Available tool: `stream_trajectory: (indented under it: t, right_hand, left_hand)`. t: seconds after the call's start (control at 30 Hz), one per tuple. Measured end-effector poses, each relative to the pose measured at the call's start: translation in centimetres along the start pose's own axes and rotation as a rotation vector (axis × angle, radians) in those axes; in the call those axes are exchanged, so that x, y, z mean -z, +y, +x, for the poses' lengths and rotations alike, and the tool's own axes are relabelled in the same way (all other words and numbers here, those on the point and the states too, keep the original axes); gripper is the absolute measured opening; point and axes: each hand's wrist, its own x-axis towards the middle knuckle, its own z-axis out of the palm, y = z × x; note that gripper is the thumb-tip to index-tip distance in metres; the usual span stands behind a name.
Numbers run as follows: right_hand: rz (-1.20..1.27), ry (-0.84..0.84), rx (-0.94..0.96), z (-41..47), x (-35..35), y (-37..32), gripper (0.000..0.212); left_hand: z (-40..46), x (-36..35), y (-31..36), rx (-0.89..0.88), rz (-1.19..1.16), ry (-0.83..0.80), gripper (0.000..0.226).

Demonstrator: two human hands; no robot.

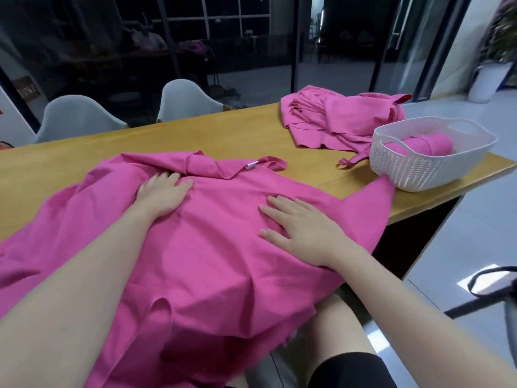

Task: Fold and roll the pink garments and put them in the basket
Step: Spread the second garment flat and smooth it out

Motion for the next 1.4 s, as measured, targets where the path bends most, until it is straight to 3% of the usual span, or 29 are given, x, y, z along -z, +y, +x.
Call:
stream_trajectory:
  t: [0.1, 0.33, 0.47, 0.67, 0.77, 0.87, 0.97, 1.07, 1.2, 1.3, 1.4]
  right_hand:
    - [-0.040, 0.085, -0.049, -2.4, -0.9, -1.8, 0.082]
    - [-0.011, 0.199, -0.103, -6.9, -3.0, -4.4, 0.077]
    - [-0.017, 0.200, -0.090, -7.1, -1.5, -4.6, 0.077]
    - [-0.004, 0.519, -0.040, -1.7, -0.2, -4.0, 0.033]
    - [0.051, 0.508, 0.050, 1.9, -0.5, -4.5, 0.024]
    - [0.104, 0.450, 0.144, 5.4, -0.9, -5.0, 0.024]
    - [0.116, 0.447, 0.160, 8.5, -1.1, -5.0, 0.020]
    - [0.186, 0.416, 0.069, 11.4, -0.4, -5.3, 0.025]
    - [0.274, 0.243, -0.186, 15.4, 0.7, -6.9, 0.052]
    - [0.360, 0.148, -0.334, 18.5, 0.4, -8.0, 0.072]
    - [0.305, 0.200, -0.343, 20.7, -0.6, -9.4, 0.073]
  left_hand:
    - [-1.3, -0.7, 0.5, -0.041, 0.036, 0.113, 0.063]
    - [-4.0, -1.2, 1.0, -0.150, 0.014, 0.157, 0.063]
    - [-5.9, -1.3, 1.6, -0.182, 0.037, 0.142, 0.079]
    - [-8.4, -1.7, 3.4, -0.176, 0.082, 0.127, 0.090]
    - [-9.4, -1.6, 4.3, -0.181, 0.113, 0.043, 0.096]
    - [-9.8, 0.1, 4.5, -0.229, 0.022, 0.027, 0.078]
    - [-9.8, 2.6, 2.5, -0.307, 0.005, 0.296, 0.041]
    - [-8.5, 4.5, -2.4, -0.169, 0.073, 0.449, 0.037]
    - [-7.1, 4.0, -7.8, 0.180, -0.135, 0.205, 0.069]
    - [-7.8, 1.4, -7.9, 0.074, -0.100, 0.172, 0.087]
    - [-9.3, 0.1, -5.6, 0.056, 0.051, 0.191, 0.095]
